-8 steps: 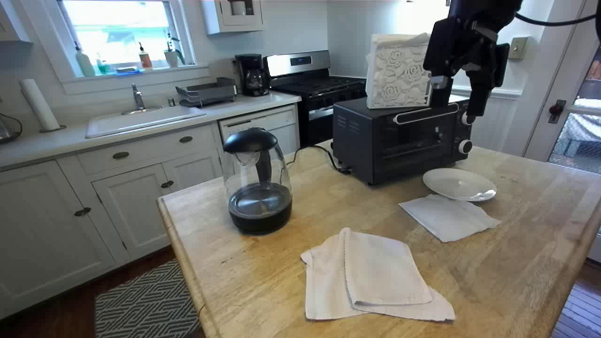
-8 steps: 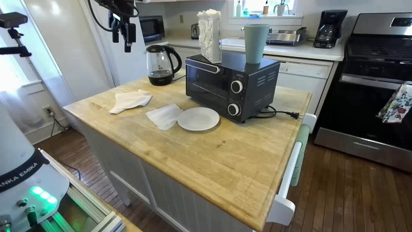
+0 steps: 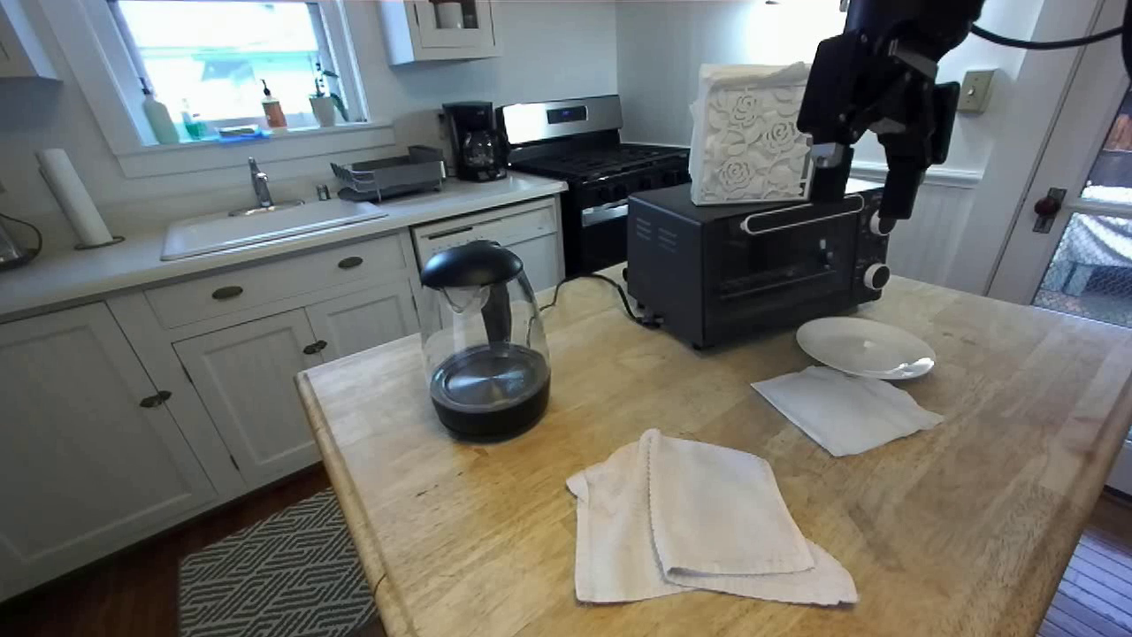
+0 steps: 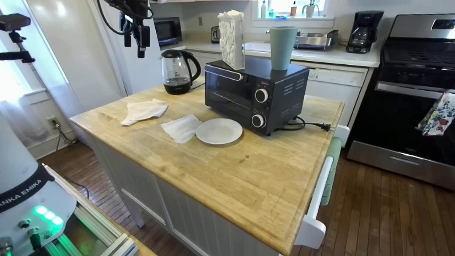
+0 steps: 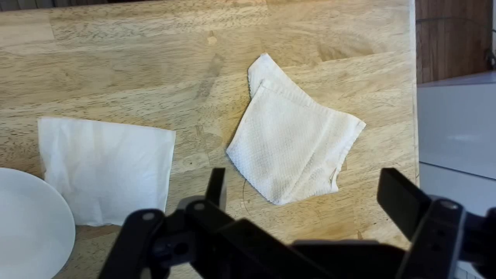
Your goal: Pick up the white plate and move it to the left of the table
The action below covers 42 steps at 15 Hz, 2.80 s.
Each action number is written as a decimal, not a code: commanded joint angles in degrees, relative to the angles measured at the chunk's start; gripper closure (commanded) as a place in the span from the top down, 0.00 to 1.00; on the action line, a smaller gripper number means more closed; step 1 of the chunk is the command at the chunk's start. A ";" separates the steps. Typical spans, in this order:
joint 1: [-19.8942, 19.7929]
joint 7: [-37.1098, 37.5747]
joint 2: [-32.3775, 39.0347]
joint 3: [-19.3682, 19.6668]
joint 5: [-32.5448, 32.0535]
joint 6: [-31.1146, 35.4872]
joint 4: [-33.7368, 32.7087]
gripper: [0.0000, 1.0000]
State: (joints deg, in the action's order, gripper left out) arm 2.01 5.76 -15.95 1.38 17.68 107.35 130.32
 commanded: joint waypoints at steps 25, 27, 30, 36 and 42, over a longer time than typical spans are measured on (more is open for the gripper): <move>-18.34 -47.47 20.60 17.53 16.05 14.60 0.19 1.00; -18.25 -47.47 20.30 17.18 16.07 14.59 0.13 1.00; -18.19 -47.46 20.03 17.09 16.08 14.58 0.05 1.00; -21.55 -50.36 25.63 18.09 17.63 9.35 -4.52 1.00; -27.17 -56.44 33.15 16.84 20.32 9.75 -9.31 1.00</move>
State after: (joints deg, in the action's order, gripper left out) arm -22.32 -46.50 12.23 19.64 34.72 118.09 125.16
